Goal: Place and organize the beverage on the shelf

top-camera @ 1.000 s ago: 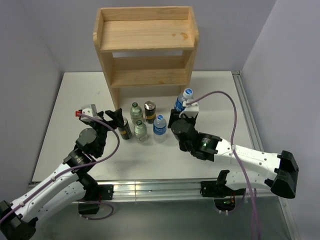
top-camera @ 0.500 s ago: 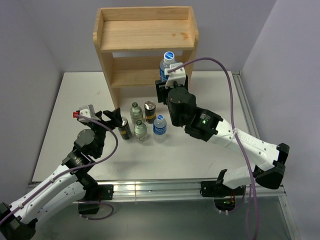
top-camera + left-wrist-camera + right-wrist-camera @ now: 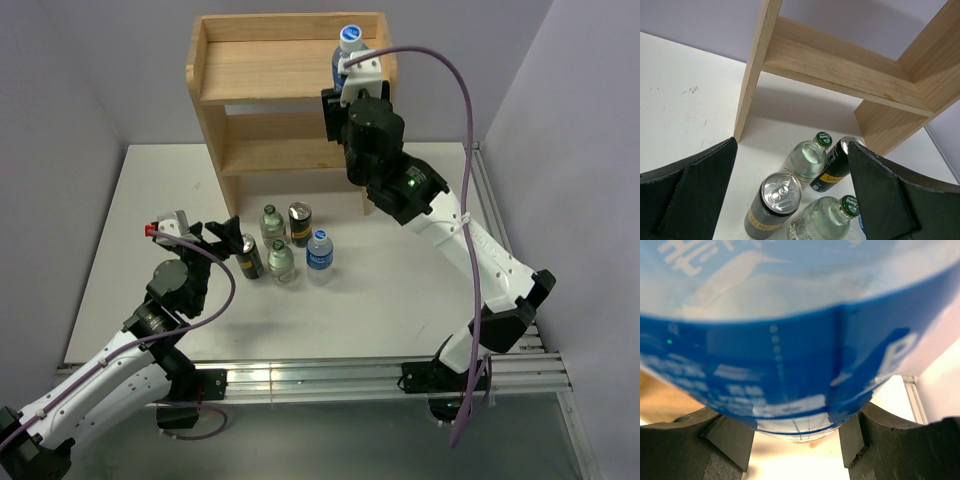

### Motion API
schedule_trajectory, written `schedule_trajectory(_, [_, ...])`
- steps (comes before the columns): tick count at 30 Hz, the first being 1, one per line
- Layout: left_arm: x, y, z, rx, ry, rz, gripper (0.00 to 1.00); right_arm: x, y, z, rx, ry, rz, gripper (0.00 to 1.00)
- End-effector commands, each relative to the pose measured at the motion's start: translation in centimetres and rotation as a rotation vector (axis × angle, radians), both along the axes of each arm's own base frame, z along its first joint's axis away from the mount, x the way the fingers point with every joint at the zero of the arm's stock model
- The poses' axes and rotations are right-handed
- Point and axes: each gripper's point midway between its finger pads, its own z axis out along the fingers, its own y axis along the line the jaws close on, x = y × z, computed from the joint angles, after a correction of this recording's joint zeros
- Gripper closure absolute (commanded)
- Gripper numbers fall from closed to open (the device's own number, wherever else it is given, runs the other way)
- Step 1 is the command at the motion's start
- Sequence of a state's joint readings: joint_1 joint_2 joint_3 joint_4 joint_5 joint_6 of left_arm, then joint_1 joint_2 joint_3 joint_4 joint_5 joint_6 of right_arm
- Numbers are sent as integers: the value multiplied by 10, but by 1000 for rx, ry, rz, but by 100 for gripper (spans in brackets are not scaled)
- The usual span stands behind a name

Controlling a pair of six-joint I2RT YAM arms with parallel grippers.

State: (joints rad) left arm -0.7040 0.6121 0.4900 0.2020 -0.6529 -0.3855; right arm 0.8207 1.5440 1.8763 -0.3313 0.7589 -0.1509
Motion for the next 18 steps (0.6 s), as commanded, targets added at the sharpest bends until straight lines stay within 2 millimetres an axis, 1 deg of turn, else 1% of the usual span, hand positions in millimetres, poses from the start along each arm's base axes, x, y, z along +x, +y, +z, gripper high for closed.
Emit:
schedule_trajectory(1, [-1,1,7,-10,-28,5,1,-9,-15,83,153,-178,22,100])
schedule_trajectory(2, [0,1,7,-12,-27,6,1,-8,-21,94,183,-196,14,100])
schedule_trajectory(3, [0,1,5,-9,-25,5,1,-3,-18,93,186,-190,18,100])
schedule_trajectory(4, [0,1,6,-9,-26,3,1,0,-16,95,194,-192,37,100])
schedule_trajectory(5, [0,1,6,-8,-26,5,1,5,-20,99,210,-194,32,100])
schedule_trajectory(8, [0,1,5,-8,-23,4,1,15,-19,105,227,-192,42,100])
schedule_trajectory(10, [-1,1,5,-9,-21,3,1,23,-25,105,225,-188,29,100])
schedule_trajectory(11, [-1,1,5,-8,-22,4,1,28,-22,106,235,-189,37,100])
schedule_trajectory(12, [-1,2,5,-8,-22,7,1,32,-28,107,239,-194,24,100])
schedule_trajectory(13, [-1,3,5,-8,-23,9,1,35,-29,107,249,-194,22,100])
schedule_trajectory(15, [-1,3,5,-8,-23,12,1,43,-26,105,255,-190,38,100])
schedule_trajectory(16, [-1,3,6,-9,-24,11,1,46,-30,107,271,-195,33,100])
schedule_trajectory(17, [-1,3,5,-7,-23,12,1,55,-29,101,266,-182,31,100])
schedule_trajectory(18, [-1,3,5,-7,-23,14,1,58,-28,101,270,-182,39,100])
